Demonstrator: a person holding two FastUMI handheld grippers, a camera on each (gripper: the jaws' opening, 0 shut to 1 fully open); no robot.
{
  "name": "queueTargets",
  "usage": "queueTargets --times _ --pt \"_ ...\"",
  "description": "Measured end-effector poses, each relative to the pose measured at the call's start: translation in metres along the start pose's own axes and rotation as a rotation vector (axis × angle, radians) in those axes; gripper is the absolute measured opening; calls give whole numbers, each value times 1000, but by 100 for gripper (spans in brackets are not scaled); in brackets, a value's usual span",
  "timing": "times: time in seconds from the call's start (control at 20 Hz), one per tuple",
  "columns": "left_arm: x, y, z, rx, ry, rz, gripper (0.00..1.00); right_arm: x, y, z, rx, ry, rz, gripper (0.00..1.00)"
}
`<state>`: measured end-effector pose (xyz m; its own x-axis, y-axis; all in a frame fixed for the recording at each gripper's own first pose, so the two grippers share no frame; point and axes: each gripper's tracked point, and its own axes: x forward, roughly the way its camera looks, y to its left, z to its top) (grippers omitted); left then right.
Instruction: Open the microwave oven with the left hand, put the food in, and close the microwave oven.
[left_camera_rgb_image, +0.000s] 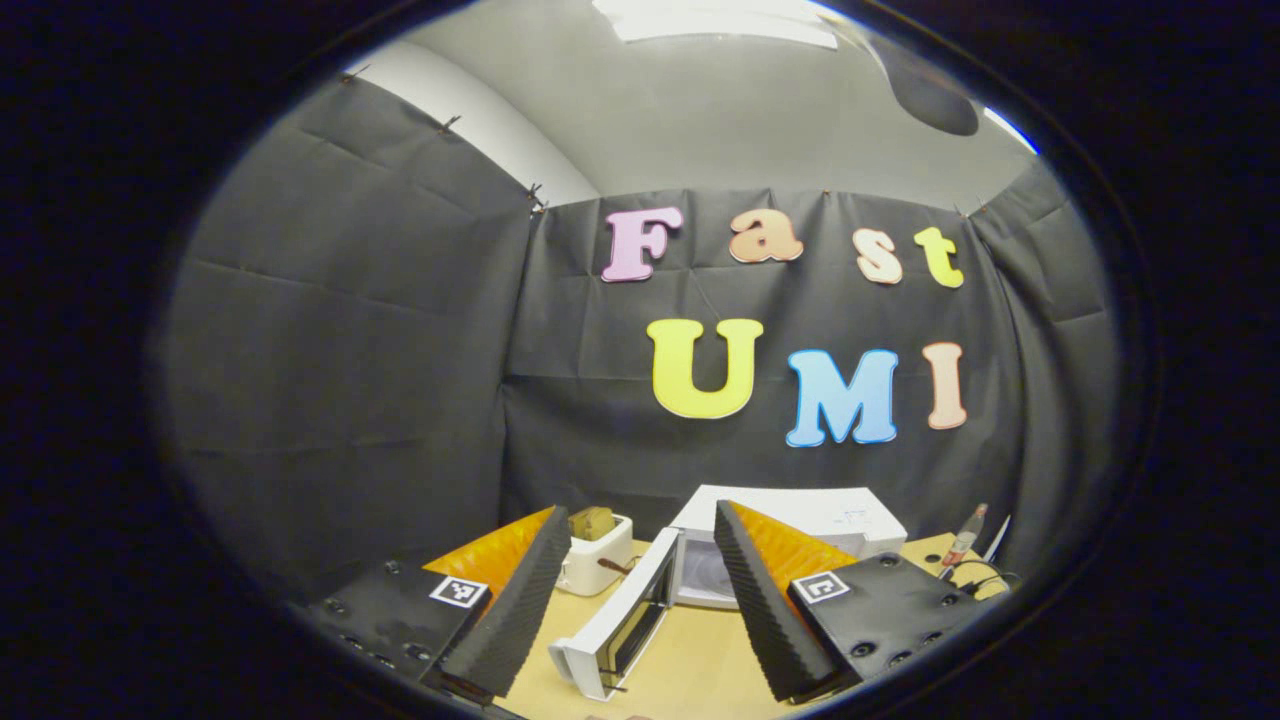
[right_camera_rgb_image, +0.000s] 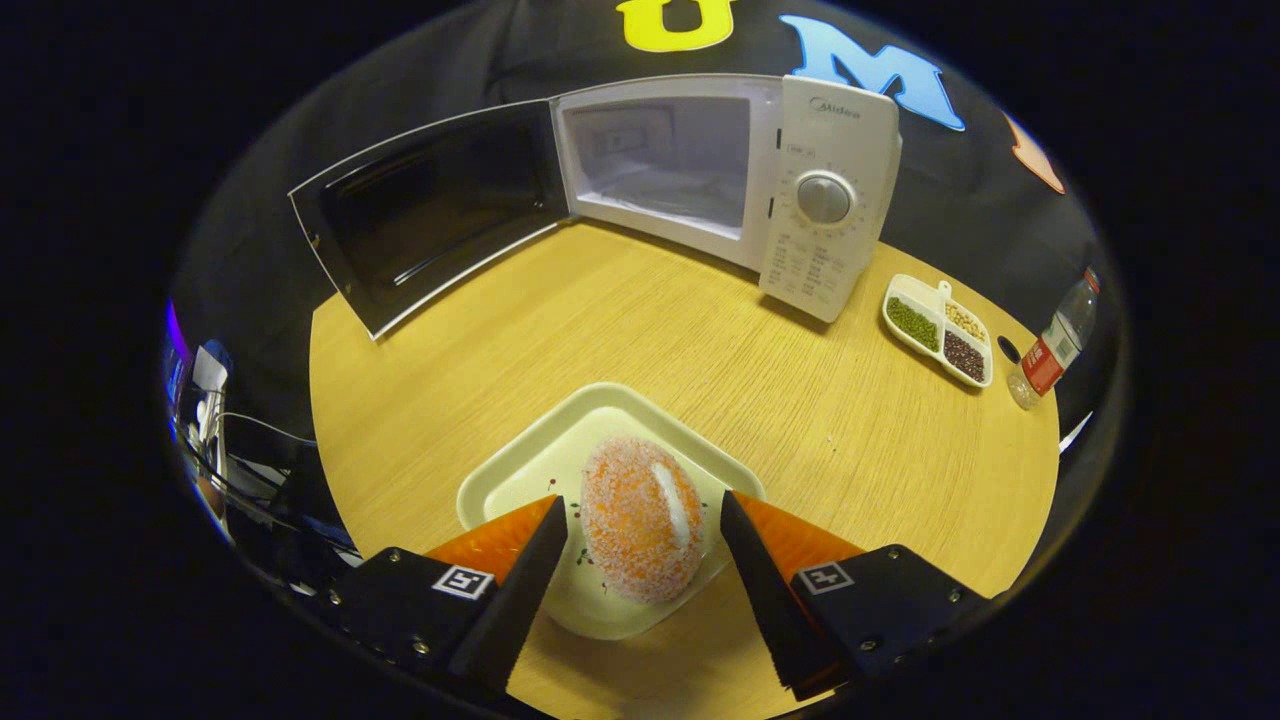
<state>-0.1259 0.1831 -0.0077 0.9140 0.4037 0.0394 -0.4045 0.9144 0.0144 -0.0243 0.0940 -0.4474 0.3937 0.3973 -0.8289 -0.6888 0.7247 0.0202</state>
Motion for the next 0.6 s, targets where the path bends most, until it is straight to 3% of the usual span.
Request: queueTargets --times 0.1,0.15,0.25,0.35,0.4,0.45,0.6 --pt "2 1 0 -4 -2 -10 94 8 4 -6 -12 27 6 87" --pt "4 0 0 -5 -4 -21 94 6 3 -4 -32 29 3 77" --pt "10 -2 2 -12 -5 -47 94 11 11 -4 -72 40 13 71" --pt "11 -1 -2 -17 3 -70 95 9 13 -2 -126 58 9 52" --pt "10 1 -4 -18 2 -77 95 3 4 2 -160 58 -50 52" --pt "10 4 -6 -17 3 -85 95 1 7 7 -185 50 -70 36" --pt "15 7 -14 -12 15 -126 95 -17 6 38 -305 -11 -171 36"
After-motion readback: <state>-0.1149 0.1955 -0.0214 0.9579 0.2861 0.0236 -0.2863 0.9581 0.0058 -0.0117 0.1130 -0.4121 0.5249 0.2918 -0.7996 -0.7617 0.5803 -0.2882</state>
